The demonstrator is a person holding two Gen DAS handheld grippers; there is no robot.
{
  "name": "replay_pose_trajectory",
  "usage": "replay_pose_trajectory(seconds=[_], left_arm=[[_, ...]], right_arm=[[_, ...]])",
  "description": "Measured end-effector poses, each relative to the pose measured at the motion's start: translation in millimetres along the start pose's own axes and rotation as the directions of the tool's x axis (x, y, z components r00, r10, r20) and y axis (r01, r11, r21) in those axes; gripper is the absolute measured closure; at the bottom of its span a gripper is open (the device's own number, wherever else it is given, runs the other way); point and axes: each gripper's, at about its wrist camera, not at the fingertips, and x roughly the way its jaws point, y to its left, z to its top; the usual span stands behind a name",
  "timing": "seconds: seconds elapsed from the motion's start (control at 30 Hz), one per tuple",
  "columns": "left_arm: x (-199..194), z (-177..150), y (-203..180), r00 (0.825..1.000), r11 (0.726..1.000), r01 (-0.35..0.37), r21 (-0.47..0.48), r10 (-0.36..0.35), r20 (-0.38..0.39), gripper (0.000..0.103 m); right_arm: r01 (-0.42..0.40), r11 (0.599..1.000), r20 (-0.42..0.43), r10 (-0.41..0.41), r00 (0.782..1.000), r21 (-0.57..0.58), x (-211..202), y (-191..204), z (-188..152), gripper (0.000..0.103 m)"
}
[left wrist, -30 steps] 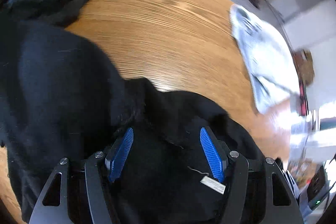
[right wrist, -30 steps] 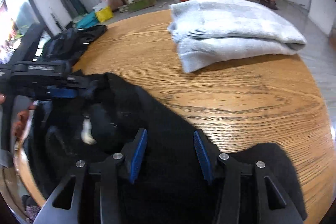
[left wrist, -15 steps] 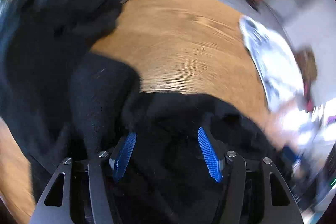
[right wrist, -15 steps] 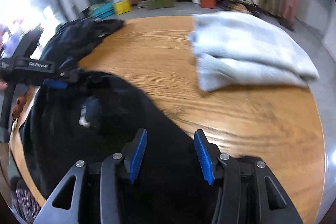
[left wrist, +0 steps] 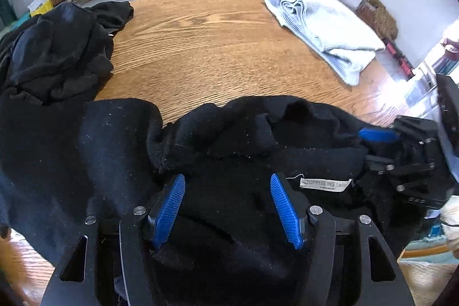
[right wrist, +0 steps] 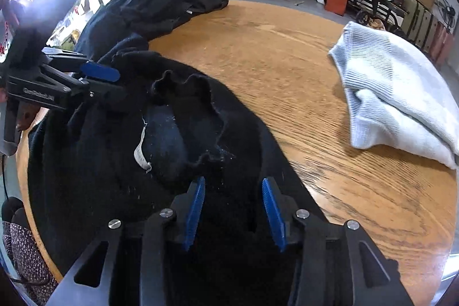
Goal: Fold clothes
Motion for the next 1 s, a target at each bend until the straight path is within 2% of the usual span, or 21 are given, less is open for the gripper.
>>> replay_pose_trajectory(seconds=[0.23, 0.43, 0.53, 0.57, 0.7, 0.73, 0.8, 0.9, 1.0], left_arm=[[3.5, -9.4, 9.8, 0.999, 0.999, 0.038, -0.036, -0.038, 0.018, 0.039], [5.4, -8.2, 9.3, 1.0, 0.997, 0.007, -0.083, -0.006, 0.018, 0.039], [5.3, -10.4, 9.8, 0.999, 0.995, 0.002, -0.095, 0.001, 0.034, 0.039], [5.0, -11.8, 10.6, 0.999, 0.995, 0.004, -0.097, 0.0, 0.042, 0.039], [3.9, -13.3, 16.5, 0.997, 0.992, 0.033, -0.119, -0.025, 0.066, 0.039], [3.9, -13.3, 16.9, 0.997, 0.992, 0.035, -0.123, -0.027, 0.071, 0.039], [3.6, -13.4, 17.4, 0.997, 0.991, 0.039, -0.13, -0.029, 0.078, 0.039], [1.4, -16.8, 8.6, 0.996, 0.997, -0.001, -0.081, 0.009, 0.094, 0.039], [-7.1, -22.8, -9.4, 0.989, 0.998, -0.059, 0.021, 0.056, 0.135, 0.039]], right_arm=[[-0.006, 1.0, -0.007, 0.006, 1.0, -0.003, 9.6, 4.9, 2.9, 0.055], [0.013, 1.0, -0.014, -0.013, 1.0, -0.015, 13.1, 7.9, 4.6, 0.057], [0.022, 1.0, -0.017, -0.022, 1.0, -0.021, 14.9, 9.3, 5.4, 0.064], [0.025, 0.999, -0.019, -0.025, 1.0, -0.023, 15.5, 9.8, 5.6, 0.063], [0.037, 0.999, -0.023, -0.038, 0.999, -0.031, 17.9, 11.8, 6.7, 0.071], [0.04, 0.999, -0.024, -0.041, 0.999, -0.033, 18.5, 12.3, 7.0, 0.081], [0.052, 0.999, -0.012, -0.052, 0.999, 0.008, 14.0, 7.8, 7.6, 0.094], [0.074, 0.996, 0.036, -0.076, 0.996, 0.059, -2.9, 1.8, 9.2, 0.096], [0.095, 0.993, 0.113, -0.101, 0.988, 0.064, -34.2, -1.4, 14.7, 0.096]])
